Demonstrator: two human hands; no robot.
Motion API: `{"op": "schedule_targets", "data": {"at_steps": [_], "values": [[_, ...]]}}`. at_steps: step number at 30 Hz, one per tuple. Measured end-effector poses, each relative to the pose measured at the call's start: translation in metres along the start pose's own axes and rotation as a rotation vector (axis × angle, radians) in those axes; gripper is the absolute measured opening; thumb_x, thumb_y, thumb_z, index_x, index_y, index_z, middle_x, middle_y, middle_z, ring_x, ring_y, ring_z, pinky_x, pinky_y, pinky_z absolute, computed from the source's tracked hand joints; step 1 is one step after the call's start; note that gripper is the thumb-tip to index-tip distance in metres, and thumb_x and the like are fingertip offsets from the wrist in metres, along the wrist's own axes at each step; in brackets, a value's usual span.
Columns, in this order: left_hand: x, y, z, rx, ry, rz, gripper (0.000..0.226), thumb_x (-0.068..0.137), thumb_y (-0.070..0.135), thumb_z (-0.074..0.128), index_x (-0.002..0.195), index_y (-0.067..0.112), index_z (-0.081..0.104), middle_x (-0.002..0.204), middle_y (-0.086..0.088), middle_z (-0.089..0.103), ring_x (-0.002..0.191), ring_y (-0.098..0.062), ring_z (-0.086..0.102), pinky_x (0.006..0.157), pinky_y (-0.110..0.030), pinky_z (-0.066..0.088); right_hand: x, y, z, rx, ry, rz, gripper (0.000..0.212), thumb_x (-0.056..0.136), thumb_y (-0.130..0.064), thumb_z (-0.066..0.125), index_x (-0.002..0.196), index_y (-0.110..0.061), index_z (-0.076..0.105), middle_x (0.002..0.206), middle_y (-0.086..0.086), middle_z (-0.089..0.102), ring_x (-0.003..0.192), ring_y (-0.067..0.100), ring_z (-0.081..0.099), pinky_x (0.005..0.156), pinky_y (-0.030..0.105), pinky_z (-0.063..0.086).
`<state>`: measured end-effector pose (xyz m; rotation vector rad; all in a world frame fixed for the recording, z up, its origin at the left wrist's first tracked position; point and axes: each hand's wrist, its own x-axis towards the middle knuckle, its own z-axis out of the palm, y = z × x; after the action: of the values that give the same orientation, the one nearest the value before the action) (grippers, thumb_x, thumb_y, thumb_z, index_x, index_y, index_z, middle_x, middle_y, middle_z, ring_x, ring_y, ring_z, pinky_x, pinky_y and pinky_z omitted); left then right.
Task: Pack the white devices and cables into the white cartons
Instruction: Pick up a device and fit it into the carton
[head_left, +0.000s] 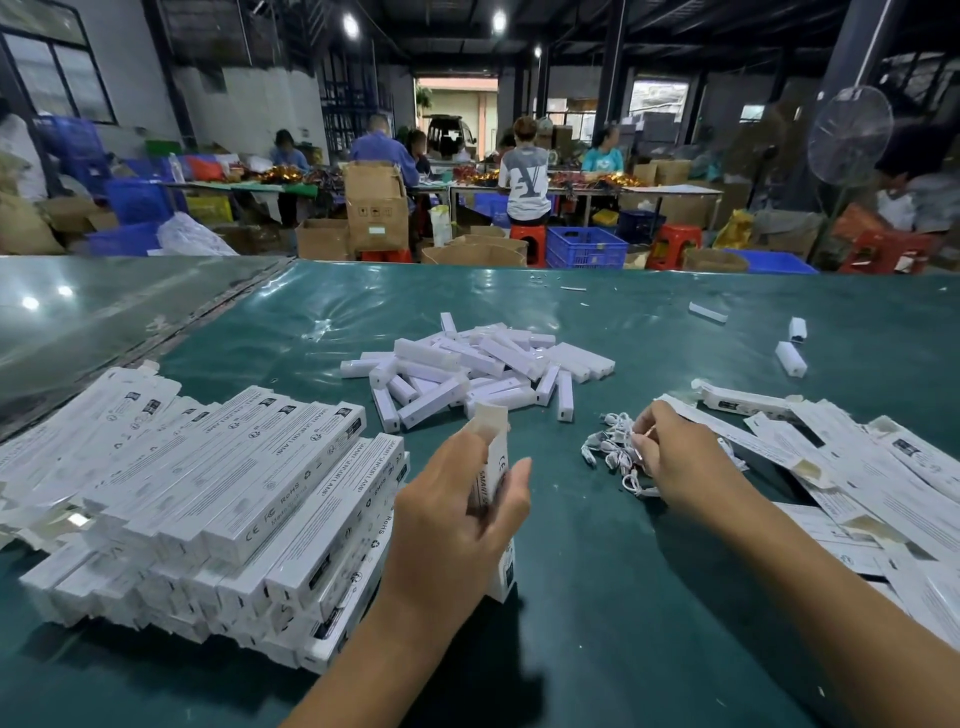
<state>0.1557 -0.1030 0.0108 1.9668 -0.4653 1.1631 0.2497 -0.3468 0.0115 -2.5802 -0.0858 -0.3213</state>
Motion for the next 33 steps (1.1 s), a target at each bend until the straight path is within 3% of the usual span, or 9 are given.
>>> {"op": "schedule_targets", "data": {"at_steps": [4, 6, 9, 14, 17, 20, 25, 28, 33], "values": [[-0.01, 0.005, 0.0, -0.344, -0.176, -0.281, 0.046, 0.088, 0.028, 0.065, 0.12, 0.048, 0.037, 0.083, -0.003, 0.067, 0.063, -0.025, 0.064, 0.06, -0.044, 0.056, -0.013, -0.008, -0.015, 0.293, 0.038, -0.089, 0.01, 0.096, -0.02, 0.069, 0.093, -0.024, 0.061, 0.073, -0.004, 0.07, 0.064, 0.013, 0.063, 0.057, 0.021, 0.047], [-0.01, 0.007, 0.001, -0.514, -0.167, -0.435, 0.061, 0.083, 0.017, 0.064, 0.125, 0.048, 0.032, 0.094, 0.001, 0.069, 0.069, -0.022, 0.065, 0.063, -0.039, 0.056, -0.026, -0.015, -0.021, 0.408, 0.015, -0.148, 0.015, 0.091, -0.02, 0.075, 0.092, -0.027, 0.062, 0.072, -0.006, 0.071, 0.058, 0.008, 0.06, 0.055, 0.021, 0.048], [-0.005, 0.008, -0.002, -0.526, -0.12, -0.468, 0.055, 0.083, 0.021, 0.068, 0.124, 0.048, 0.043, 0.08, 0.004, 0.063, 0.062, -0.009, 0.054, 0.059, -0.024, 0.05, -0.039, -0.018, -0.018, 0.355, -0.026, -0.152, 0.016, 0.085, -0.022, 0.081, 0.084, -0.021, 0.065, 0.066, -0.002, 0.07, 0.051, 0.007, 0.054, 0.055, 0.024, 0.045], [-0.002, 0.005, -0.004, -0.338, -0.152, -0.432, 0.014, 0.085, 0.034, 0.068, 0.091, 0.03, 0.056, 0.069, -0.004, 0.055, 0.059, -0.016, 0.049, 0.055, -0.045, 0.048, -0.04, -0.008, -0.004, 0.393, -0.112, -0.013, 0.015, 0.091, -0.004, 0.072, 0.08, -0.011, 0.065, 0.064, 0.001, 0.067, 0.056, 0.015, 0.059, 0.061, 0.032, 0.049], [0.0, 0.003, -0.005, -0.296, -0.132, -0.45, 0.017, 0.084, 0.036, 0.067, 0.09, 0.025, 0.057, 0.068, -0.003, 0.053, 0.057, -0.01, 0.045, 0.054, -0.044, 0.045, -0.039, -0.001, 0.005, 0.035, -0.102, -0.028, 0.015, 0.093, -0.03, 0.072, 0.089, -0.022, 0.059, 0.078, -0.005, 0.065, 0.072, 0.015, 0.059, 0.069, 0.028, 0.045], [0.001, 0.003, -0.006, -0.267, -0.134, -0.445, 0.017, 0.086, 0.034, 0.068, 0.089, 0.025, 0.055, 0.068, -0.004, 0.056, 0.058, -0.022, 0.049, 0.054, -0.042, 0.045, -0.04, -0.006, 0.01, 0.058, -0.183, -0.067, 0.039, 0.084, -0.06, 0.07, 0.102, -0.028, 0.057, 0.084, -0.009, 0.063, 0.074, 0.004, 0.058, 0.067, 0.021, 0.042], [0.002, 0.001, -0.008, -0.224, -0.145, -0.43, 0.016, 0.089, 0.026, 0.073, 0.085, 0.023, 0.057, 0.069, -0.004, 0.057, 0.053, -0.011, 0.046, 0.05, -0.03, 0.042, -0.04, -0.028, 0.051, -0.204, -0.154, -0.149, 0.053, 0.085, -0.072, 0.059, 0.117, -0.03, 0.054, 0.099, -0.013, 0.055, 0.096, 0.013, 0.057, 0.078, 0.032, 0.045], [0.003, 0.0, -0.009, -0.22, -0.143, -0.452, 0.018, 0.088, 0.029, 0.072, 0.084, 0.021, 0.056, 0.068, -0.006, 0.055, 0.051, -0.009, 0.041, 0.048, -0.026, 0.041, -0.033, -0.03, 0.056, -0.233, -0.13, -0.177, 0.037, 0.093, -0.061, 0.057, 0.107, -0.027, 0.054, 0.101, -0.008, 0.059, 0.098, 0.019, 0.058, 0.076, 0.035, 0.045], [0.008, -0.001, -0.011, -0.235, -0.128, -0.542, 0.02, 0.085, 0.033, 0.074, 0.084, 0.018, 0.061, 0.068, -0.007, 0.059, 0.063, -0.033, 0.056, 0.056, -0.048, 0.055, -0.034, -0.032, 0.042, 0.048, -0.158, -0.229, 0.018, 0.101, -0.035, 0.059, 0.092, -0.019, 0.057, 0.081, -0.004, 0.063, 0.076, 0.018, 0.058, 0.073, 0.04, 0.049]]}}
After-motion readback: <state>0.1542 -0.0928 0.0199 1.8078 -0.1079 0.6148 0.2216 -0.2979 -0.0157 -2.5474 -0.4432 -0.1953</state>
